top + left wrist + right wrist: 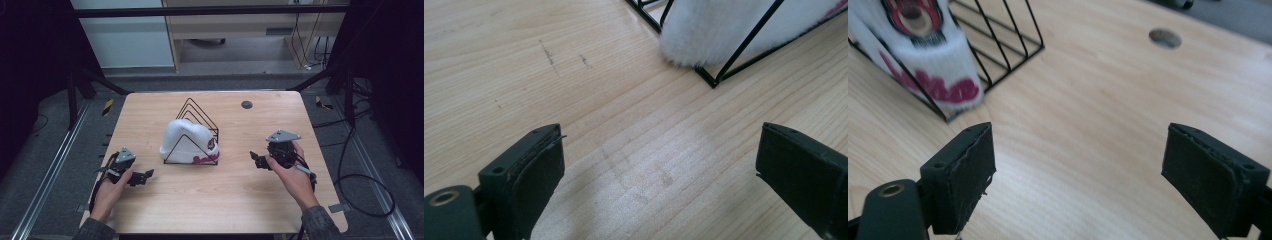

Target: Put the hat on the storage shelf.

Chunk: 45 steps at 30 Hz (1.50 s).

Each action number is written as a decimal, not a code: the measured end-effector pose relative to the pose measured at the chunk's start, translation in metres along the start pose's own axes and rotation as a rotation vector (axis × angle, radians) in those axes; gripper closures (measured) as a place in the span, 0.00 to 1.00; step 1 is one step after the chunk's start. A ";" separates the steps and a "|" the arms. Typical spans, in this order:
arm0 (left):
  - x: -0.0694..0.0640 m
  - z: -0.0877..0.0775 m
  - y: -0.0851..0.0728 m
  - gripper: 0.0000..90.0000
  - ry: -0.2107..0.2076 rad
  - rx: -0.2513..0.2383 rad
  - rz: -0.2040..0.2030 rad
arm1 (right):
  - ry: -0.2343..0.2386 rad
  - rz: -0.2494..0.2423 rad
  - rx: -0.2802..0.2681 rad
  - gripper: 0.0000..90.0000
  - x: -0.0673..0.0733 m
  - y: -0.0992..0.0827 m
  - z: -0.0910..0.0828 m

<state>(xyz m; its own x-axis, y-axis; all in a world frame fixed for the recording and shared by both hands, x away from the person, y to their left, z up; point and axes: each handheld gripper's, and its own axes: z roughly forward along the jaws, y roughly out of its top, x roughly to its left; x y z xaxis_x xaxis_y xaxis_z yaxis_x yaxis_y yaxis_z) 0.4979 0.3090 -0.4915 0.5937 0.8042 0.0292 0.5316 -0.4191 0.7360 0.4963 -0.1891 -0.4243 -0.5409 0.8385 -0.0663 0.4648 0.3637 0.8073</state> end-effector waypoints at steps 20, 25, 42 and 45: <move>0.004 0.016 -0.007 0.04 0.015 0.025 -0.022 | -0.046 0.116 0.079 0.15 -0.012 -0.060 0.038; 0.004 0.016 -0.007 0.03 0.018 0.029 -0.022 | -0.068 0.152 0.075 0.15 -0.016 -0.062 0.043; 0.004 0.016 -0.007 0.01 0.021 0.031 -0.025 | -0.123 0.176 0.112 0.13 -0.004 -0.066 0.058; 0.003 0.016 -0.008 0.01 0.022 0.031 -0.025 | -0.142 0.199 0.111 0.13 0.000 -0.066 0.057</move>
<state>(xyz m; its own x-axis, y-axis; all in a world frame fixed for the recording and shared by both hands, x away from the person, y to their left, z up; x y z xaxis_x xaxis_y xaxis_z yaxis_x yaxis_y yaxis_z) 0.5052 0.3083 -0.5079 0.5664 0.8237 0.0264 0.5650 -0.4114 0.7152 0.5054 -0.1898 -0.5114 -0.3313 0.9435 -0.0010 0.6301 0.2220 0.7441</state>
